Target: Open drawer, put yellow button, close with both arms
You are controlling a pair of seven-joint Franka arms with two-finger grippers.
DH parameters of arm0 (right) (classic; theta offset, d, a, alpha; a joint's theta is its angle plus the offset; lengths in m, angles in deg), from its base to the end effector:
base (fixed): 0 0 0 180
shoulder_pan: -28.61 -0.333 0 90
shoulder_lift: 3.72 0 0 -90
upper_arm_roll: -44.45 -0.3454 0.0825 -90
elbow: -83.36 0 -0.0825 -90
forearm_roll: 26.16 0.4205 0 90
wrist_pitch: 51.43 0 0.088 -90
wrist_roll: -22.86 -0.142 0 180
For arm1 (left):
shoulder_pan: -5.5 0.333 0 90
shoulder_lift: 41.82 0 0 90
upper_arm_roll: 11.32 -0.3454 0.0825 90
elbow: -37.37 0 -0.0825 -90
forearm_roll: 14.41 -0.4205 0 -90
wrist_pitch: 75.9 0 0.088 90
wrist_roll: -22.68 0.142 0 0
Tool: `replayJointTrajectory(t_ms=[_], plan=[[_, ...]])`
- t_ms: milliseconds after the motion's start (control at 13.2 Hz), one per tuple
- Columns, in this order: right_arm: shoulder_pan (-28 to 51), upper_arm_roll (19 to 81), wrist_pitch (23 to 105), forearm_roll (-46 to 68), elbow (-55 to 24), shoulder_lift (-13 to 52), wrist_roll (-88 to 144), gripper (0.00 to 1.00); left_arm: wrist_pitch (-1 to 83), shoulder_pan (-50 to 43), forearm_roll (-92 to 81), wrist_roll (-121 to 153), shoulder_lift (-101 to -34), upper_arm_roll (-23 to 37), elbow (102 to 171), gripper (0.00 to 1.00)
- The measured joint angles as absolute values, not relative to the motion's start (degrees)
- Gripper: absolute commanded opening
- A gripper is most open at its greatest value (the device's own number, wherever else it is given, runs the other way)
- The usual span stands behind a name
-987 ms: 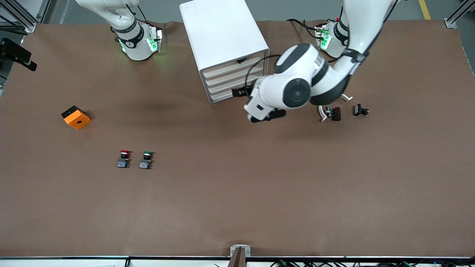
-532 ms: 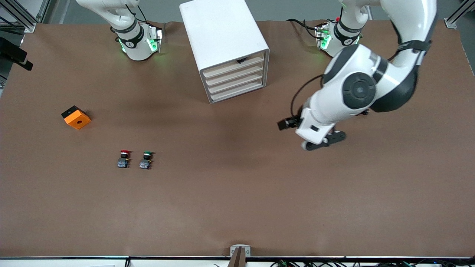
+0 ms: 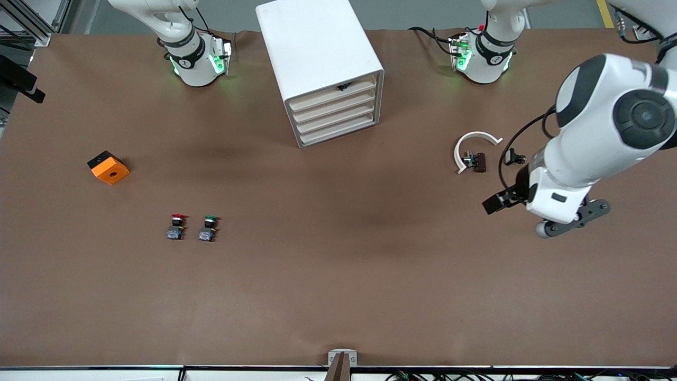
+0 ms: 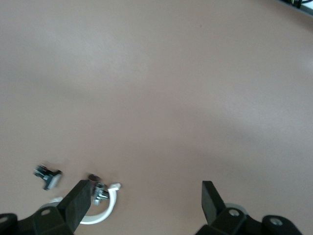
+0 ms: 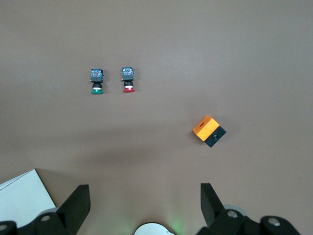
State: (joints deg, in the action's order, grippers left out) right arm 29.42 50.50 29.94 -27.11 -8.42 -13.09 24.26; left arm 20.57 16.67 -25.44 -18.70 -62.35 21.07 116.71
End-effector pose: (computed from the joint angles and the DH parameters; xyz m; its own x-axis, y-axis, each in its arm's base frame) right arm 0.5122 -0.0695 0.6804 0.9952 -0.0959 -0.0190 -0.0959 -0.9954 -0.0012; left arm 0.6778 -0.1754 0.5205 0.9365 0.3506 -0.0024 0.3506 -0.9365 -0.0050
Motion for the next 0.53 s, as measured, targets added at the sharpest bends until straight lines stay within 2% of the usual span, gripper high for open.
replayJointTrajectory(t_ms=[532], plan=[[29.41,49.39,29.98,-27.00,-8.52,-13.13,24.27,1.00,13.81,25.76,-25.98,0.33,-54.65,20.21,116.58,1.00]])
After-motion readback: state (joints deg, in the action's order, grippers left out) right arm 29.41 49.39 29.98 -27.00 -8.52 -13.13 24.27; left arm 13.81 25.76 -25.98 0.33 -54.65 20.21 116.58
